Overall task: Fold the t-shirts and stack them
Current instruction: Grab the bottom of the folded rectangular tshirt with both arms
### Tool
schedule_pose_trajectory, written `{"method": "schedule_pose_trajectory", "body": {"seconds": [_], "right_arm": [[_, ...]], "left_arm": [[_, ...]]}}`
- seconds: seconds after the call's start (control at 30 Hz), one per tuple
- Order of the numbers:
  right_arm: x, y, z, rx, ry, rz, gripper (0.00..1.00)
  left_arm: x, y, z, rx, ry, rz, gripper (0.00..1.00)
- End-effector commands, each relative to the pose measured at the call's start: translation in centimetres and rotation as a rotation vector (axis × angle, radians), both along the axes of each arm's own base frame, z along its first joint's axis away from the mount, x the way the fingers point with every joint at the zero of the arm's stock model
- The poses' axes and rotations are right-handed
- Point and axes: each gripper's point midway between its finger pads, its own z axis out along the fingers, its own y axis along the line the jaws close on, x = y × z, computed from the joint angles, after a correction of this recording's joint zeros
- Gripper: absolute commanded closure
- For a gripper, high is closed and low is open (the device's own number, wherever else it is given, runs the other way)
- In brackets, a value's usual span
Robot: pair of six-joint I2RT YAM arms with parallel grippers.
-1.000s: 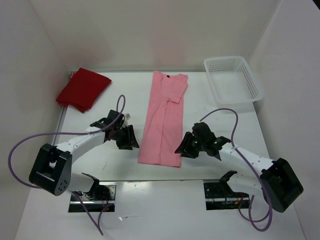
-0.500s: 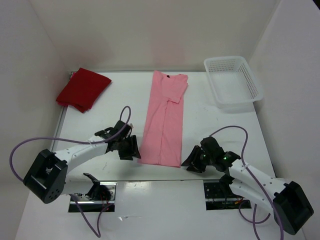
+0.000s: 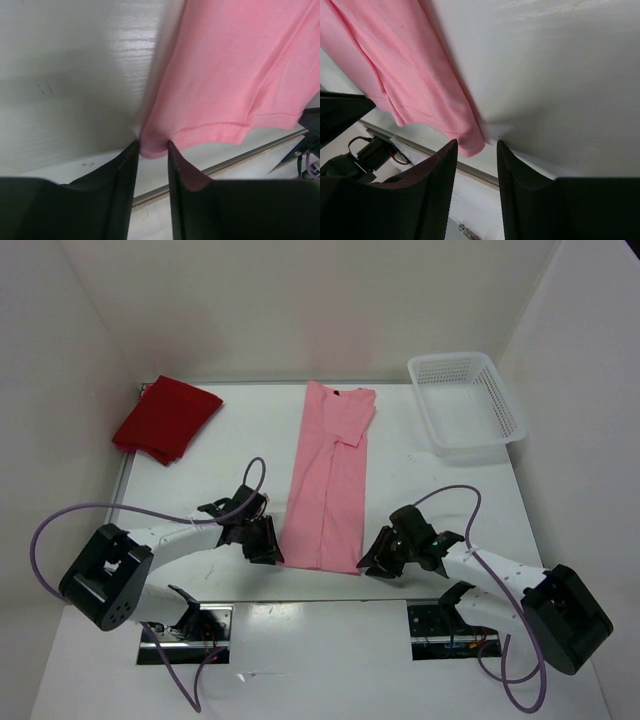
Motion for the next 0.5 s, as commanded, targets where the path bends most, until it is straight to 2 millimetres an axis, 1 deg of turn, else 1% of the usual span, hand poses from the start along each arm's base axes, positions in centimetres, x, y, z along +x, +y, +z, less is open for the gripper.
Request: {"method": "schedule_pose_trajectory", "body": {"seconds": [0.0, 0.03, 0.07, 0.1, 0.13, 0.17, 0.2, 0.23, 0.27, 0.3, 0.33, 0.37, 0.4, 0.43, 0.47], "right_arm": [[1.7, 0.8, 1.2, 0.013, -0.084, 0.006, 0.6], [1.7, 0.8, 1.2, 0.013, -0.084, 0.006, 0.61], [1.7, 0.8, 1.0, 0.015, -0.086, 0.006, 0.62], [1.4, 0.8, 0.9, 0.022, -0.081, 0.012, 0.62], [1.7, 1.0, 0.8, 0.026, -0.088, 0.012, 0.64], [1.3, 1.0, 0.4, 0.023, -0.063, 0.02, 0.64], [1.2, 1.2, 0.3, 0.022, -0.061, 0.03, 0.66], [1.1, 1.2, 0.0, 0.016, -0.052, 0.03, 0.7], [1.2, 1.6, 0.4, 0.023, -0.062, 0.042, 0.8], [1.5, 1.7, 0.5, 0.019, -0.061, 0.026, 0.83], [1.2, 1.9, 0.5, 0.02, -0.06, 0.04, 0.84], [1.2, 1.8, 0.7, 0.022, -0.063, 0.04, 0.91], [1.3, 1.9, 0.9, 0.029, -0.073, 0.04, 0.95], [0.9, 1.6, 0.7, 0.018, -0.049, 0.033, 0.97], [0.7, 1.7, 1.0, 0.027, -0.048, 0.039, 0.99]], "left_arm": [[0.1, 0.3, -0.9, 0.026, 0.009, 0.019, 0.65], [0.1, 0.4, -0.9, 0.028, 0.005, 0.009, 0.68], [0.0, 0.2, -0.8, 0.021, 0.009, 0.006, 0.73], [0.1, 0.2, -1.0, 0.021, 0.01, 0.006, 0.75], [0.1, 0.2, -1.0, 0.021, 0.01, 0.006, 0.78], [0.0, 0.1, -1.0, 0.016, 0.011, -0.006, 0.79], [0.0, 0.1, -1.0, 0.016, 0.011, -0.006, 0.83], [0.0, 0.1, -0.8, 0.019, 0.009, -0.014, 0.84], [0.0, 0.1, -0.8, 0.019, 0.009, -0.014, 0.86], [-0.1, 0.2, -0.9, 0.024, 0.017, -0.014, 0.89], [-0.2, 0.3, -0.9, 0.025, 0.012, -0.024, 0.91], [-0.3, 0.1, -0.8, 0.017, 0.017, -0.028, 0.92], [-0.2, 0.1, -0.6, 0.018, 0.02, -0.028, 0.94], [-0.3, 0.0, -0.6, 0.012, 0.02, -0.039, 0.97], [-0.8, 0.2, -0.5, 0.015, 0.032, -0.055, 0.97]]}}
